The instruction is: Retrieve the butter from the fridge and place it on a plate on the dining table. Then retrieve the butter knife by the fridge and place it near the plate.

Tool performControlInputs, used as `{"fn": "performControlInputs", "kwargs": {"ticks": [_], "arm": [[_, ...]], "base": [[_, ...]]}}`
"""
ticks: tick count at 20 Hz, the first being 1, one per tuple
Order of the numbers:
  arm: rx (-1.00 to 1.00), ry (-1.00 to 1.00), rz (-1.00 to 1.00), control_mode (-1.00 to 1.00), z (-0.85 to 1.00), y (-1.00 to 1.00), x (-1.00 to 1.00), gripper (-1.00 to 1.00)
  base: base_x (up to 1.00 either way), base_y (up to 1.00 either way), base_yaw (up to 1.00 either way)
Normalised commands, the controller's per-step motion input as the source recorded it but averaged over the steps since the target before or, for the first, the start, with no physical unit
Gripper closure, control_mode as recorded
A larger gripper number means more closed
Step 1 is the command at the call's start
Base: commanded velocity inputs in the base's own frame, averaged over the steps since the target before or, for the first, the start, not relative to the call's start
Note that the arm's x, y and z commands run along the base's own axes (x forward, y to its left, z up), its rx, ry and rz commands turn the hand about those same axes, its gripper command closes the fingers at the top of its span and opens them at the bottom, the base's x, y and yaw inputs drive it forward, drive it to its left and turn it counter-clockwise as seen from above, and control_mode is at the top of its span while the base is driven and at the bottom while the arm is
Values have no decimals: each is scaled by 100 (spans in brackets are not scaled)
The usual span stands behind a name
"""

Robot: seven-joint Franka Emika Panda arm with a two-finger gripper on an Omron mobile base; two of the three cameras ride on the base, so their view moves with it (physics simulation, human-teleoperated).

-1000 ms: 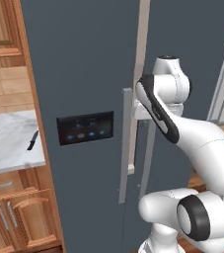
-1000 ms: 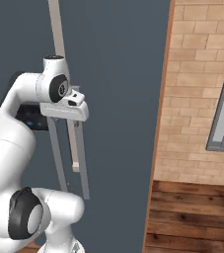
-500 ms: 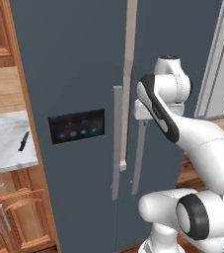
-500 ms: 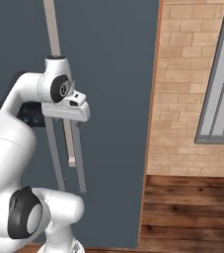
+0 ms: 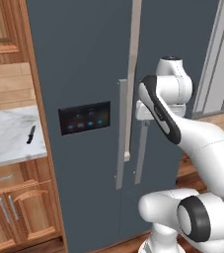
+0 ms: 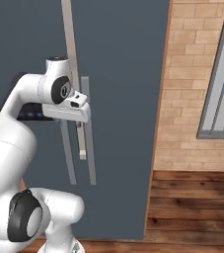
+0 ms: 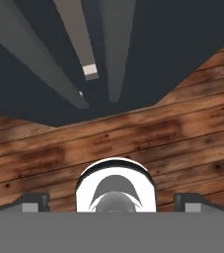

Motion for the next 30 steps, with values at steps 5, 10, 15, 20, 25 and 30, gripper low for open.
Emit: {"fn": "performControlInputs", "kwargs": {"ticks": [5,10,15,20,25,30], "arm": [[0,0,0,100,0,0,0,-100],[0,0,0,100,0,0,0,-100],[0,0,0,-100,0,0,2,-100],[0,-3,3,-100,-6,-3,45,-100],[0,-15,10,-100,-8,-7,40,-100],[0,-23,17,-100,-8,-23,54,-100]], "base": [[-34,20,-9],[-34,0,-17],[-6,1,-7],[0,0,0],[0,0,0],[0,0,0]]}}
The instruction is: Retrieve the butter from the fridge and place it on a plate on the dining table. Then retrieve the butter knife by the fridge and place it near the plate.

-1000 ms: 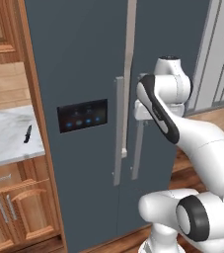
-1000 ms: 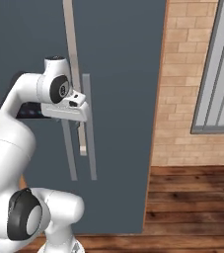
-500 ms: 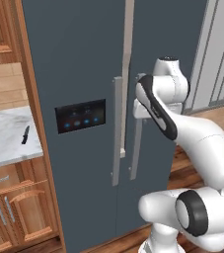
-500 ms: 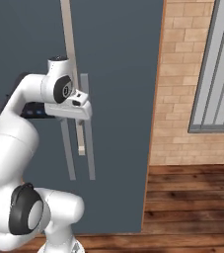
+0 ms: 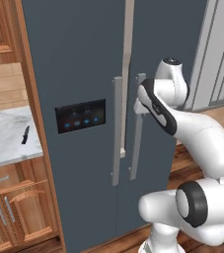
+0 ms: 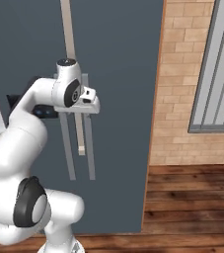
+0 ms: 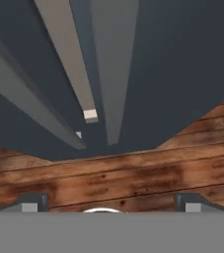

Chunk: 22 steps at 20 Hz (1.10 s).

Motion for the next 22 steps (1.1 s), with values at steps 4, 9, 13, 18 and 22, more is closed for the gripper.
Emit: {"fn": "performControlInputs", "kwargs": {"ticks": [4,9,13,18,22], "arm": [[0,-18,6,-100,0,-7,50,-100],[0,-2,-5,-100,-3,14,62,-100],[0,-2,-12,-100,-15,10,75,-100],[5,0,2,-100,-17,-9,61,-100],[7,-5,11,-100,-19,-21,55,-100]], "base": [[0,0,0],[0,0,0],[0,0,0],[0,0,0],[0,0,0]]}}
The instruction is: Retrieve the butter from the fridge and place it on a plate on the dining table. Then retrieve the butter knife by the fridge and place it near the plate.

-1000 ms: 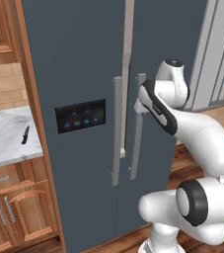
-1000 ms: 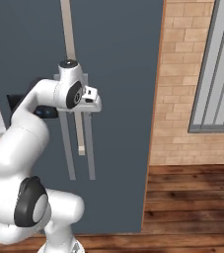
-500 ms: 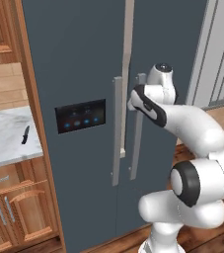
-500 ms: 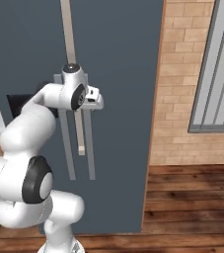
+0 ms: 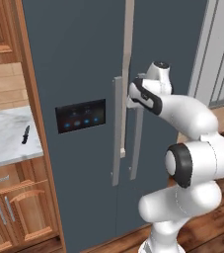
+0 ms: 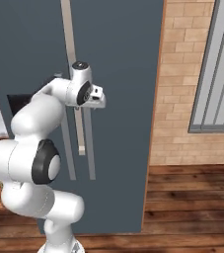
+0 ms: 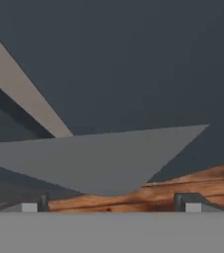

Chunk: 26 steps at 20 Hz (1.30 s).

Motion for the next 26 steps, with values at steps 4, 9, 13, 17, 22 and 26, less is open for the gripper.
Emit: {"fn": "performControlInputs", "kwargs": {"ticks": [4,9,13,17,22,26], "arm": [[4,-7,8,-100,-13,0,48,-100],[2,-20,2,-100,-4,-4,12,-100],[0,-45,0,-100,-4,-1,-17,-100],[0,-36,1,-100,-15,0,-2,-100],[0,-21,0,-100,-19,0,6,-100],[-2,-13,0,-100,-29,0,18,-100]], "base": [[0,0,0],[0,0,0],[0,0,0],[0,0,0],[0,0,0],[0,0,0]]}}
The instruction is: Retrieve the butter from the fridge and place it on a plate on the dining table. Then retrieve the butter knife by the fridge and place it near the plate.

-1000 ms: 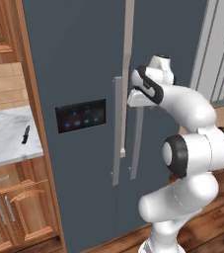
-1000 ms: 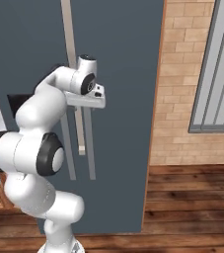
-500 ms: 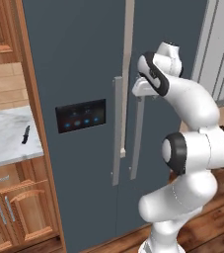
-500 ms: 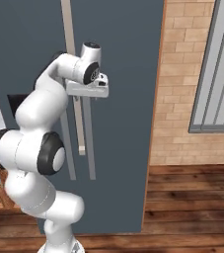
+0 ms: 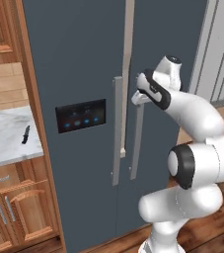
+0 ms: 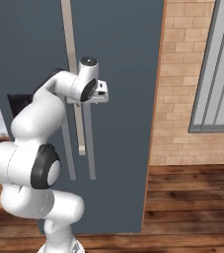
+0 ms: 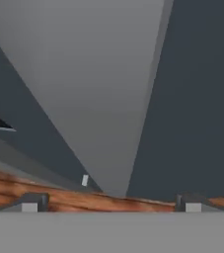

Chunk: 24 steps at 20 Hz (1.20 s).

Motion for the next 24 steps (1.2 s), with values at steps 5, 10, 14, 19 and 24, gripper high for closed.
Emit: {"fn": "performControlInputs", "kwargs": {"ticks": [5,10,14,19,24], "arm": [[0,-18,0,-100,-25,3,18,-100],[0,-17,-2,-100,-28,9,13,-100],[2,-8,-1,-100,-12,4,22,-100],[5,-3,0,-100,-6,0,35,-100],[6,-8,0,-100,-13,0,37,-100]], "base": [[0,0,0],[0,0,0],[0,0,0],[0,0,0],[0,0,0]]}}
